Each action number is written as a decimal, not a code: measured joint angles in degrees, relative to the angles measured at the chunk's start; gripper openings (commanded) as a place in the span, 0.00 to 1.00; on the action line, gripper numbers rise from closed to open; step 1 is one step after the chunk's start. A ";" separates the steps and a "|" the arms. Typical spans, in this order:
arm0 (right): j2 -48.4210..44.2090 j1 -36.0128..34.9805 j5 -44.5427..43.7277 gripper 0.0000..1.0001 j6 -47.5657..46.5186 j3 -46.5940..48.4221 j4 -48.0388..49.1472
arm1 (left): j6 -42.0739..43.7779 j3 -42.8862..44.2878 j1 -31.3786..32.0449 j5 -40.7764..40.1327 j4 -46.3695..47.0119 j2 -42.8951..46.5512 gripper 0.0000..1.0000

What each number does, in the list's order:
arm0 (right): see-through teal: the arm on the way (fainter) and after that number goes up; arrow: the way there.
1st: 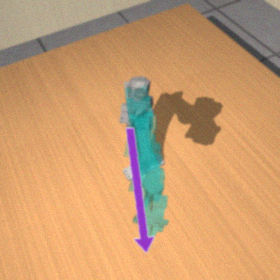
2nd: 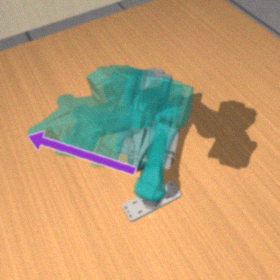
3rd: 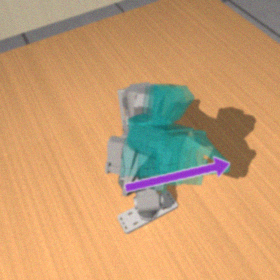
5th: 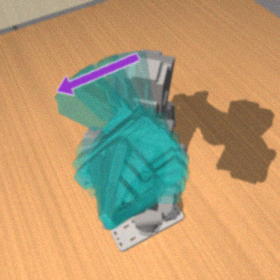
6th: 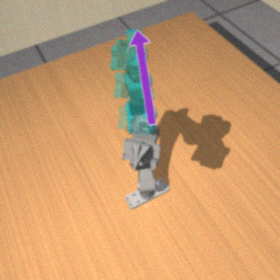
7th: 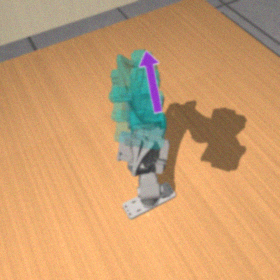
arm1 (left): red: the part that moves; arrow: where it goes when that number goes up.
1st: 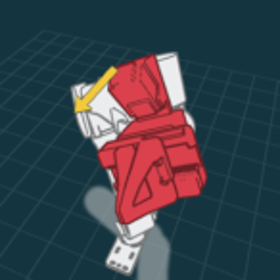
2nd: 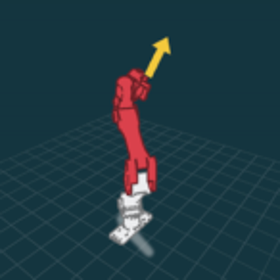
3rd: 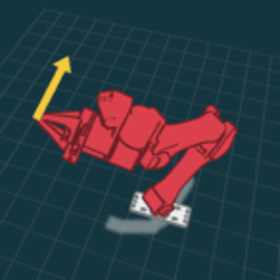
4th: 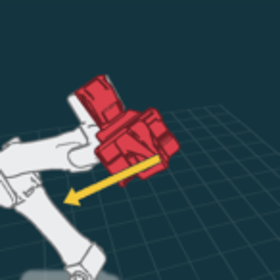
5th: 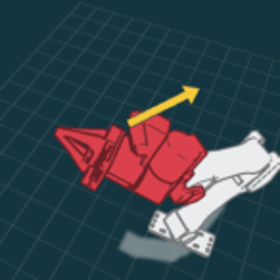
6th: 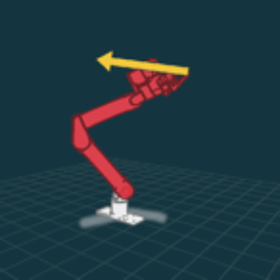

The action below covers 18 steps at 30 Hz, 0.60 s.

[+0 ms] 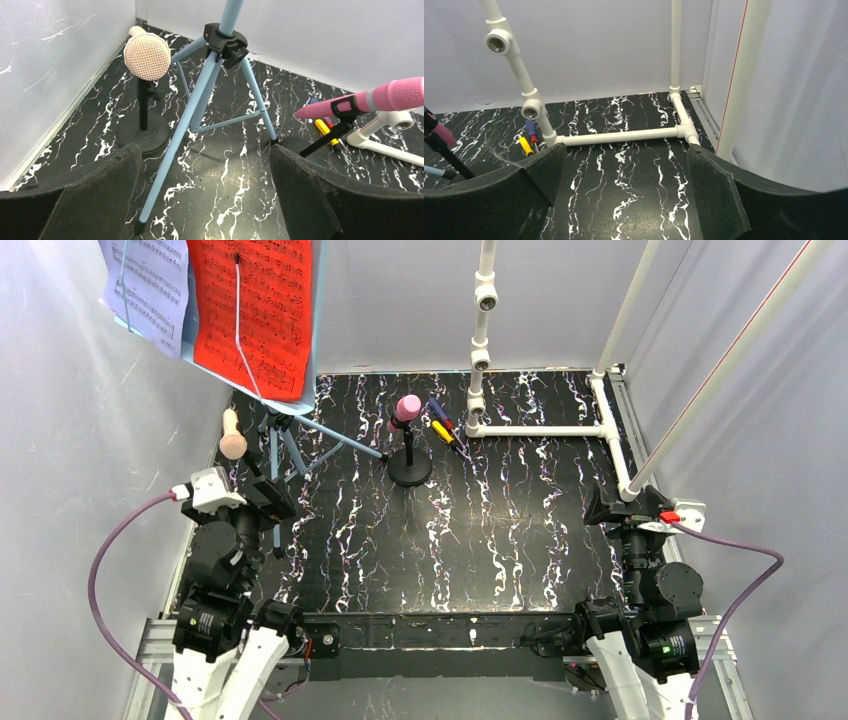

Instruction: Pack up the instrument practice props

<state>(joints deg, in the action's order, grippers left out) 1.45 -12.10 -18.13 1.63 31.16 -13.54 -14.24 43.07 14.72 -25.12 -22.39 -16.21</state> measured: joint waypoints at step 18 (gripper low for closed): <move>-0.02 -6.49 -0.57 0.99 -0.13 0.00 -0.24 | -1.42 10.34 -3.17 -15.47 -3.06 -22.43 0.98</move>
<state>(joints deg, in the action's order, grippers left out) 1.43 -18.59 -18.70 1.50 31.16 -13.78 -15.66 53.41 11.55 -40.60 -25.45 -38.63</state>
